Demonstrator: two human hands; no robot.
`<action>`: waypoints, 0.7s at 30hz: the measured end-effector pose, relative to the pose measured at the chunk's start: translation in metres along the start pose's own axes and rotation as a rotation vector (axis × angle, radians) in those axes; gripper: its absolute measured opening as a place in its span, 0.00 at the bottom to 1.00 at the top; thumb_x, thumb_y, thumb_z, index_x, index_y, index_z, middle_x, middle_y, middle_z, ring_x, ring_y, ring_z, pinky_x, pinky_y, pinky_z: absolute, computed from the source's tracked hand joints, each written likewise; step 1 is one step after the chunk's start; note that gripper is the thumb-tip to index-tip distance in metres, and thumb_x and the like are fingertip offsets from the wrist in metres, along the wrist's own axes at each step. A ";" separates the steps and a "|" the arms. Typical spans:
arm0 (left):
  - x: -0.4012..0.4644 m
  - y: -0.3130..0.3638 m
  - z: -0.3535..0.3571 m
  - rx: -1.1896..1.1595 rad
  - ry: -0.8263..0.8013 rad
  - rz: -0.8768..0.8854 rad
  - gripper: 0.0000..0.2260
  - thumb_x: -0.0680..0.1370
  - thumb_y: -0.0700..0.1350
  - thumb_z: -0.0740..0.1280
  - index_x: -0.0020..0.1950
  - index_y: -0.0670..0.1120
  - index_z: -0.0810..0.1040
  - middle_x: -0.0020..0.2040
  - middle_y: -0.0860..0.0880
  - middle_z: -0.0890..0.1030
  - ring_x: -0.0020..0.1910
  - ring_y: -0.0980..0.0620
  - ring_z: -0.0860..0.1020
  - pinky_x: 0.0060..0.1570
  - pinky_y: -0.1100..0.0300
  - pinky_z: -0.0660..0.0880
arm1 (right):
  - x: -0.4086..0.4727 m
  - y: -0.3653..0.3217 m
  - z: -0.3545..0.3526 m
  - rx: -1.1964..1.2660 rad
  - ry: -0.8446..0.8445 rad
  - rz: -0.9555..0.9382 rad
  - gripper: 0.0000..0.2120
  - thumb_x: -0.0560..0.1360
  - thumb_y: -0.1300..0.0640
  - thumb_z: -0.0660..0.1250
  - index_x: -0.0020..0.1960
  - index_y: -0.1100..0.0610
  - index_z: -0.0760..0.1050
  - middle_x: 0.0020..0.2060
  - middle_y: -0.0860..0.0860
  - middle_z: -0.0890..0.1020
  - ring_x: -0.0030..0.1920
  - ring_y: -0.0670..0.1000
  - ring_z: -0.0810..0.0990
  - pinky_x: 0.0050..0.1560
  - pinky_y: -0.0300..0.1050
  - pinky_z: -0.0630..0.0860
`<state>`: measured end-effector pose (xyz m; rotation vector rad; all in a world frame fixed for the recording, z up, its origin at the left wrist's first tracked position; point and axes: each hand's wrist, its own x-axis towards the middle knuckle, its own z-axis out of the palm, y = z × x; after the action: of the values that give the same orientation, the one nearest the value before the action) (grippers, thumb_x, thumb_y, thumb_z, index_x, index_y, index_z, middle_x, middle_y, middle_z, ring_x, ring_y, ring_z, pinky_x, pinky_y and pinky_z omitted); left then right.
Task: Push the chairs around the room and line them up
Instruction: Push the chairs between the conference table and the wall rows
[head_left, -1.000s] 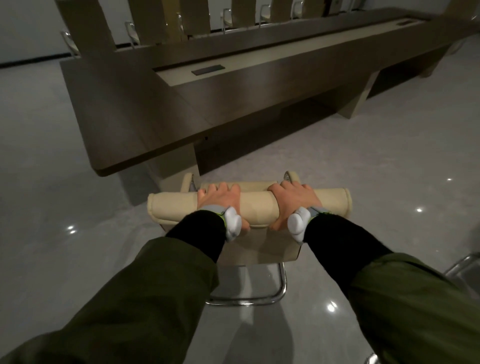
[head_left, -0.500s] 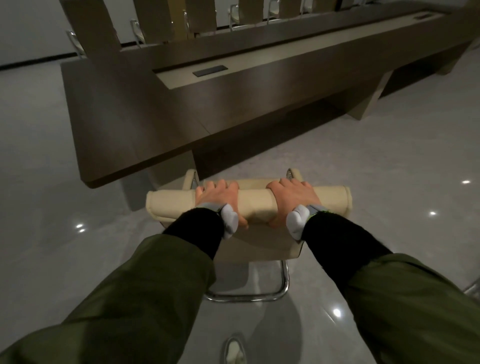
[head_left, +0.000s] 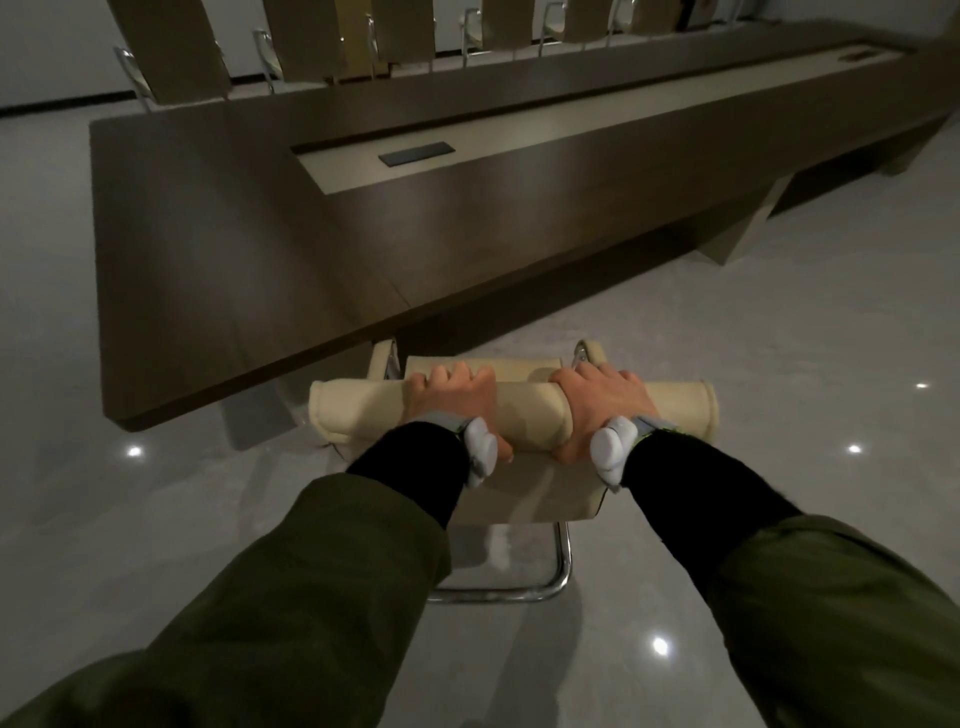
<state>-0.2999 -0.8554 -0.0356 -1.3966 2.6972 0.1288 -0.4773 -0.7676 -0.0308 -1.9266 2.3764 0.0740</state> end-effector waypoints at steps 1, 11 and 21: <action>0.011 0.001 -0.003 -0.018 -0.024 -0.005 0.35 0.61 0.69 0.74 0.59 0.54 0.66 0.57 0.49 0.72 0.59 0.43 0.71 0.59 0.43 0.63 | 0.011 0.005 -0.001 -0.002 0.002 0.000 0.33 0.56 0.34 0.71 0.59 0.41 0.68 0.51 0.46 0.74 0.53 0.54 0.75 0.54 0.49 0.65; 0.092 0.002 -0.018 -0.046 -0.054 -0.006 0.35 0.63 0.67 0.74 0.61 0.52 0.66 0.62 0.46 0.71 0.63 0.40 0.69 0.62 0.41 0.63 | 0.096 0.040 -0.005 -0.015 0.000 -0.007 0.37 0.53 0.31 0.70 0.59 0.39 0.67 0.51 0.45 0.74 0.53 0.53 0.75 0.57 0.50 0.68; 0.177 0.018 -0.033 -0.060 -0.086 -0.080 0.34 0.63 0.67 0.74 0.61 0.52 0.67 0.60 0.47 0.71 0.60 0.41 0.70 0.61 0.43 0.64 | 0.187 0.092 -0.019 -0.053 -0.027 -0.132 0.42 0.55 0.28 0.74 0.65 0.39 0.66 0.56 0.45 0.76 0.57 0.53 0.75 0.62 0.55 0.67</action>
<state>-0.4180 -0.9922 -0.0254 -1.4780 2.5845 0.2594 -0.6060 -0.9324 -0.0306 -2.0871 2.2461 0.1546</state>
